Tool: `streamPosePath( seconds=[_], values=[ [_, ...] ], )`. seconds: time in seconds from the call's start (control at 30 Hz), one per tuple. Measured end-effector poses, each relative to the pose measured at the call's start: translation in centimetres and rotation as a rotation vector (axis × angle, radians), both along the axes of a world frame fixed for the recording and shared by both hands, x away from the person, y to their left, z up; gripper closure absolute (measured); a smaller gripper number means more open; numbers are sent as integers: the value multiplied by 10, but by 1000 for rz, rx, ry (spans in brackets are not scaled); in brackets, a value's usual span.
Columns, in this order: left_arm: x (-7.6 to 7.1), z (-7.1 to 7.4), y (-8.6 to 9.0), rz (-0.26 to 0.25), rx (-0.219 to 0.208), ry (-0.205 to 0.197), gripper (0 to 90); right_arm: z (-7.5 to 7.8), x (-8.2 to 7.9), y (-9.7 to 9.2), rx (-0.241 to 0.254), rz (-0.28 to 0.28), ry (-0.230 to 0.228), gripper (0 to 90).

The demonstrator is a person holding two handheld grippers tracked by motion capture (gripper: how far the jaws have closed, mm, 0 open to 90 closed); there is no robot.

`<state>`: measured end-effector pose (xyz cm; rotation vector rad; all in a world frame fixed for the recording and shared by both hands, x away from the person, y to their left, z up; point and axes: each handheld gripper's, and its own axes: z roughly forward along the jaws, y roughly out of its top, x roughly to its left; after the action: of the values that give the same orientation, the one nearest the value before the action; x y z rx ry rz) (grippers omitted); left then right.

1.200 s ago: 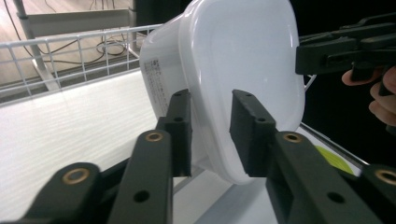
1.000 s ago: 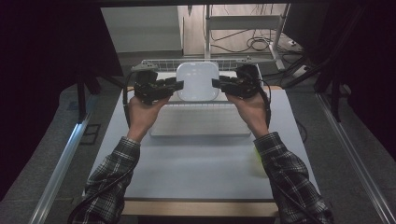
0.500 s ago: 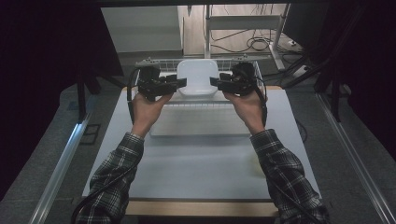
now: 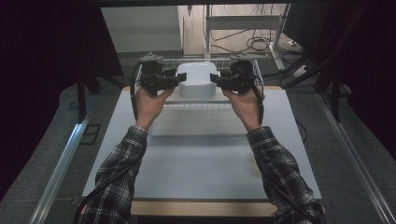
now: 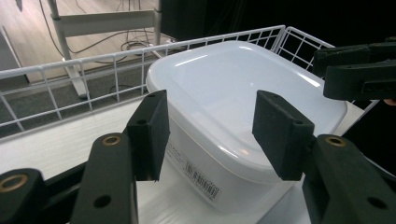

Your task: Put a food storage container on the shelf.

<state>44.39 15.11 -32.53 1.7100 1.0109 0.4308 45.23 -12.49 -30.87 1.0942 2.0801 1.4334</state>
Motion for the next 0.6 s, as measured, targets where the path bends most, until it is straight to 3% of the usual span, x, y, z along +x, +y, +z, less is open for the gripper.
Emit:
streamPosePath(
  seconds=[0.2,0.3,0.6],
  values=[
    [3,-2,1,-7,-23,0,458,0,-1,0,4,2,5,536],
    [3,0,0,3,0,-6,446,1,-1,1,6,7,8,534],
    [-9,4,-2,-67,12,2,249,-1,-16,-5,20,81,-8,421]
  ],
)
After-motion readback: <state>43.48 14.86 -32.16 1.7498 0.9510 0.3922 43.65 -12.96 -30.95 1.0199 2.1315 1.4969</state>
